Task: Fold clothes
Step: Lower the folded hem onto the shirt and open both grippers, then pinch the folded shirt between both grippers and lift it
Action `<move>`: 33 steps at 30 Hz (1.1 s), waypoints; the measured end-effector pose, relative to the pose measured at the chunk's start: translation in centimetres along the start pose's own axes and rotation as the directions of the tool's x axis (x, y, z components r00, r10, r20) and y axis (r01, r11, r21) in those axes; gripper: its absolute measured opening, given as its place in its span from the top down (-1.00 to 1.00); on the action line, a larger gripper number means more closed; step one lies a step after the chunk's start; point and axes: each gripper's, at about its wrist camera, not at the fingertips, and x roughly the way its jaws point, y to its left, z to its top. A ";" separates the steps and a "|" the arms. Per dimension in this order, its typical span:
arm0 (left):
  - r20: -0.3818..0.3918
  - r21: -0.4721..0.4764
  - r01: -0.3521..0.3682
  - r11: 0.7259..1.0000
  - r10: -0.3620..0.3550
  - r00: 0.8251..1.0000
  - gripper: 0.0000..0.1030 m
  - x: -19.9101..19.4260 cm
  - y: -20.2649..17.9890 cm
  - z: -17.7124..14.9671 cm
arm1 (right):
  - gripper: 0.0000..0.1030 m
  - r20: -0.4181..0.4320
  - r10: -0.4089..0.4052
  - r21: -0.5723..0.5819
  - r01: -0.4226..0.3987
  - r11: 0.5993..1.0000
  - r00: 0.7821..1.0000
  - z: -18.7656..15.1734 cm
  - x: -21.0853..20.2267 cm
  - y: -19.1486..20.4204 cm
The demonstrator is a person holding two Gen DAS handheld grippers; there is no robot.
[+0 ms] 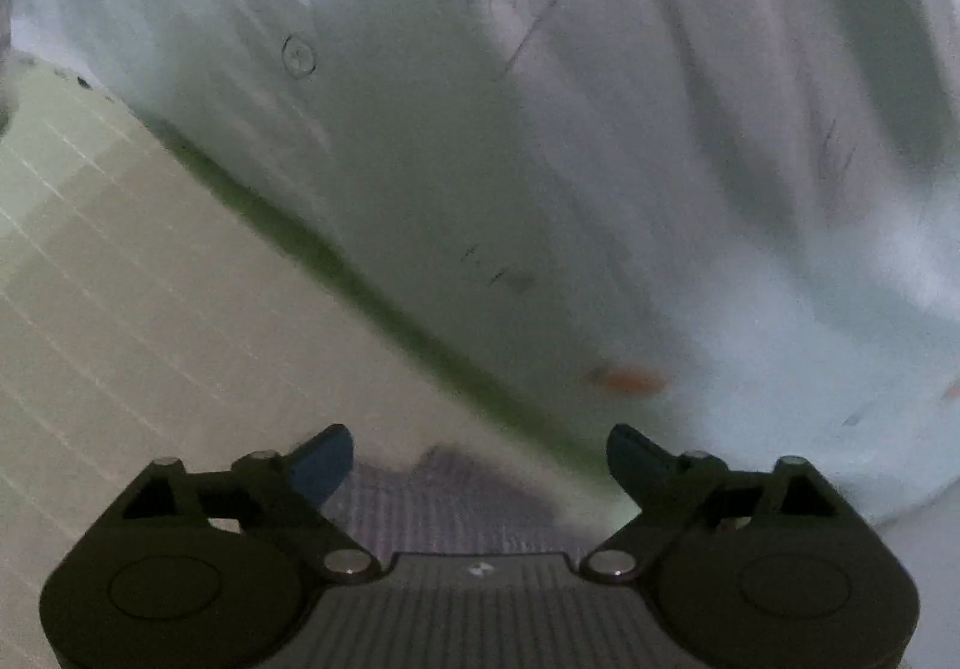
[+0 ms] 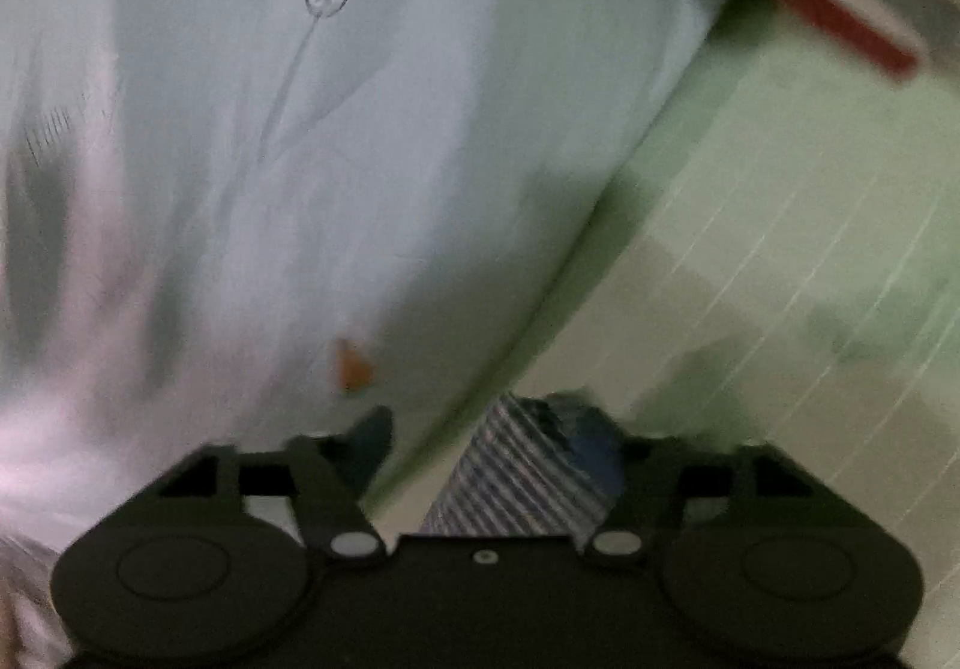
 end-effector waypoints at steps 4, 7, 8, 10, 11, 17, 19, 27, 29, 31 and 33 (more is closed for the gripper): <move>-0.101 0.081 -0.137 0.987 0.144 0.984 -0.80 2.1 2.2 -3.8 | -0.54 -0.078 -0.119 -0.170 0.105 0.980 0.990 -2.3 1.2 -0.5; -0.194 0.018 -0.152 0.988 0.153 0.969 -0.80 3.2 4.5 -6.3 | -0.57 -0.138 -0.182 -0.183 0.155 0.971 0.974 -4.4 2.3 -2.1; -0.213 0.013 -0.150 0.989 0.150 0.966 -0.80 3.6 4.8 -6.8 | -0.57 -0.161 -0.194 -0.171 0.167 0.971 0.968 -4.8 2.8 -2.5; -0.240 0.016 -0.154 0.988 0.154 0.959 -0.80 4.5 5.2 -7.6 | -0.57 -0.201 -0.199 -0.149 0.171 0.974 0.959 -5.6 3.6 -3.2; -0.246 0.027 -0.157 0.987 0.159 0.956 -0.80 4.8 5.2 -7.8 | -0.59 -0.215 -0.195 -0.144 0.166 0.975 0.957 -5.8 4.0 -3.4; -0.274 0.113 -0.157 0.981 0.183 0.944 -0.80 7.5 4.1 -7.7 | -0.71 -0.246 -0.206 -0.193 0.161 0.968 0.947 -6.3 5.9 -3.1; -0.283 0.124 -0.147 0.981 0.177 0.943 -0.80 8.2 3.8 -7.7 | -0.73 -0.251 -0.212 -0.211 0.160 0.964 0.945 -6.4 6.6 -2.8; -0.277 0.120 -0.099 0.988 0.129 0.952 -0.83 10.1 2.9 -7.8 | -1.00 -0.239 -0.240 -0.289 0.167 0.943 0.941 -6.4 8.8 -1.0; -0.267 0.108 -0.083 0.991 0.110 0.958 -0.81 10.4 2.8 -7.8 | -1.00 -0.234 -0.248 -0.291 0.176 0.940 0.940 -6.5 9.2 -0.6; -0.256 0.097 -0.067 0.993 0.090 0.962 -0.80 10.7 2.7 -7.9 | -1.00 -0.233 -0.250 -0.297 0.177 0.938 0.940 -7.0 9.8 0.1; -0.255 0.072 -0.034 0.997 0.052 0.966 -0.72 10.9 2.7 -8.0 | -1.00 -0.250 -0.233 -0.308 0.151 0.939 0.940 -7.6 10.3 0.8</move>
